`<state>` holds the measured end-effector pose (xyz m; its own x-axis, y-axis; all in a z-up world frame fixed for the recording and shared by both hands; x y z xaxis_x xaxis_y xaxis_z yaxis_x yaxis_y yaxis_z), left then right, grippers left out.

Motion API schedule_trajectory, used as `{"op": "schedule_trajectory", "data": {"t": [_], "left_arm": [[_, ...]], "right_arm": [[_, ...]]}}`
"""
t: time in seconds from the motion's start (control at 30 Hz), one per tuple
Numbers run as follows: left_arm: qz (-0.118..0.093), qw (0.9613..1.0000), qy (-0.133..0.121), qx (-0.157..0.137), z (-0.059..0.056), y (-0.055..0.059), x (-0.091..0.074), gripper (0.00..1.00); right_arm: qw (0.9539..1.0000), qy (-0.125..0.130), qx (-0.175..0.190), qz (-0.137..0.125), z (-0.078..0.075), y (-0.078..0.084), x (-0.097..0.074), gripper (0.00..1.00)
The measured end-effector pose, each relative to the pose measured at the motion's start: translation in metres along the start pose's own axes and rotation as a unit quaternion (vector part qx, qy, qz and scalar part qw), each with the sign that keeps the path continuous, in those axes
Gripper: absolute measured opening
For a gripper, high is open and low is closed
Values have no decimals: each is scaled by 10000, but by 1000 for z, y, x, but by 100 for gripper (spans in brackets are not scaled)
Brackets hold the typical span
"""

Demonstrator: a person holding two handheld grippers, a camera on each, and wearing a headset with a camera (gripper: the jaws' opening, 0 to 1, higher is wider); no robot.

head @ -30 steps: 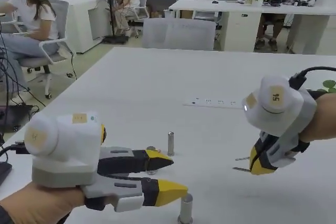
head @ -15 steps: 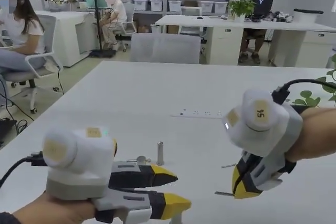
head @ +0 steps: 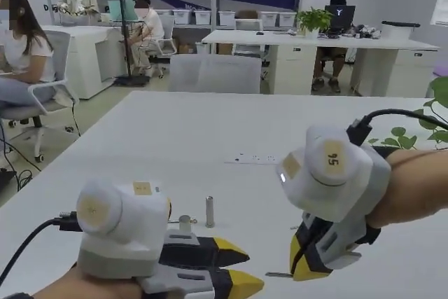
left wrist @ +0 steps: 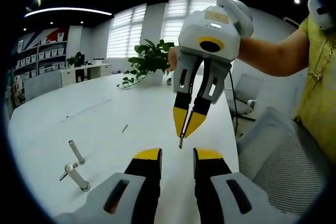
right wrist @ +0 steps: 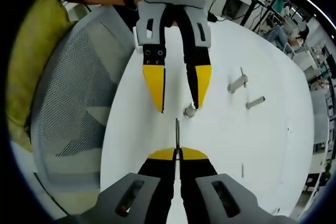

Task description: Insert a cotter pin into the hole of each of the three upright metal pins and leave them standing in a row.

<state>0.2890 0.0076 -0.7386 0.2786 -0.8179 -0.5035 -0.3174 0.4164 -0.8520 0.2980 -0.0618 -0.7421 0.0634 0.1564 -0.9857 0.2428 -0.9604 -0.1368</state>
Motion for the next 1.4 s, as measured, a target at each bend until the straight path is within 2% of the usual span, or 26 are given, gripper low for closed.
{"op": "schedule_trajectory", "data": {"t": [0.3, 0.33, 0.57, 0.73, 1.4], "left_arm": [[34, 9993, 227, -295, -6, -4, 6, 15], [19, 9991, 210, -381, -6, -5, 6, 14], [127, 9986, 252, -439, -5, -5, 9, 8], [162, 9975, 307, -608, -4, -4, 11, 4], [207, 9958, 319, -833, -3, -4, 10, 1]], "right_arm": [[9999, 61, -112, -63, 0, -7, -3, 3], [9999, 67, -120, -65, 0, -8, -4, 3], [9998, 121, -144, -112, -1, -10, -5, 3], [9997, 150, -167, -139, -1, -12, -6, 3], [9986, 405, -304, -165, -1, -14, -9, 3]]}}
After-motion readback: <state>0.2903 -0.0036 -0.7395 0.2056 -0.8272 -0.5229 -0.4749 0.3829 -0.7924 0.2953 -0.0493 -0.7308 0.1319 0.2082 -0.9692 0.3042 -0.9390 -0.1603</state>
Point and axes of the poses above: the centre of the closed fingertips' face, and the gripper's own axes: x roughly forward along the fingers, z roughly to its left, y roughly out of its underside, the point moved 3 cm from there along -x, roughly backward along the fingers, and after that the axes turned 11 degrees about z, right-handed, at the moved point
